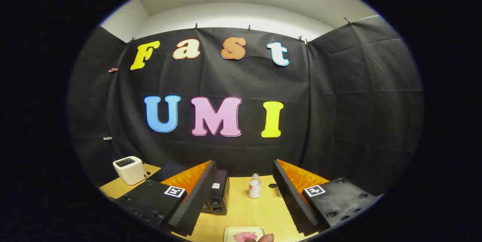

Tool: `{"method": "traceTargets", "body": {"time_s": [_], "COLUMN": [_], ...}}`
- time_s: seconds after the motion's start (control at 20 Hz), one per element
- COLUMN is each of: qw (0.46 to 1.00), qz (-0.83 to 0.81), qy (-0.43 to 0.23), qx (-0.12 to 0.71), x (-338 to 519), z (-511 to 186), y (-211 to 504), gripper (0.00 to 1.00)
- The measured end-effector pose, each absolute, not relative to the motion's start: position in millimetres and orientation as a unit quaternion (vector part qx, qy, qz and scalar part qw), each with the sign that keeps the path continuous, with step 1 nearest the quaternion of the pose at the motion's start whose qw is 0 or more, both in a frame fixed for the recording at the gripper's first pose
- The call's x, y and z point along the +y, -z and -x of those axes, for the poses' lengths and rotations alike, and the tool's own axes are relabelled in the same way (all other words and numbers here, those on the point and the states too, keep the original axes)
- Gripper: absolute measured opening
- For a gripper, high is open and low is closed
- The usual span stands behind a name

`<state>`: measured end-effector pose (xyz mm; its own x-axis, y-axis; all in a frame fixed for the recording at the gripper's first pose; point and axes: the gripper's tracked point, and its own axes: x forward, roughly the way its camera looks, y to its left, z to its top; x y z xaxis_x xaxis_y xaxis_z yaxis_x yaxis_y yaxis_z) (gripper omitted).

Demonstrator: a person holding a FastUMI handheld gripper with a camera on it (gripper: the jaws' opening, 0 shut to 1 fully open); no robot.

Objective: Open the toaster oven, put the food inside, and close the toaster oven door.

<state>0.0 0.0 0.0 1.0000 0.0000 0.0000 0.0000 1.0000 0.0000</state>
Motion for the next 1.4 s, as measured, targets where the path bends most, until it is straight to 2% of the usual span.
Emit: {"method": "traceTargets", "body": {"time_s": [0.95,1.4], "qw": [1.000,1.000], "qz": [0.007,-0.004], "qy": [0.015,-0.010], "qx": [-0.005,-0.028], "x": [-7,91], "z": [-2,-12], "y": [2,14], "gripper": [0.98,0.98]}}
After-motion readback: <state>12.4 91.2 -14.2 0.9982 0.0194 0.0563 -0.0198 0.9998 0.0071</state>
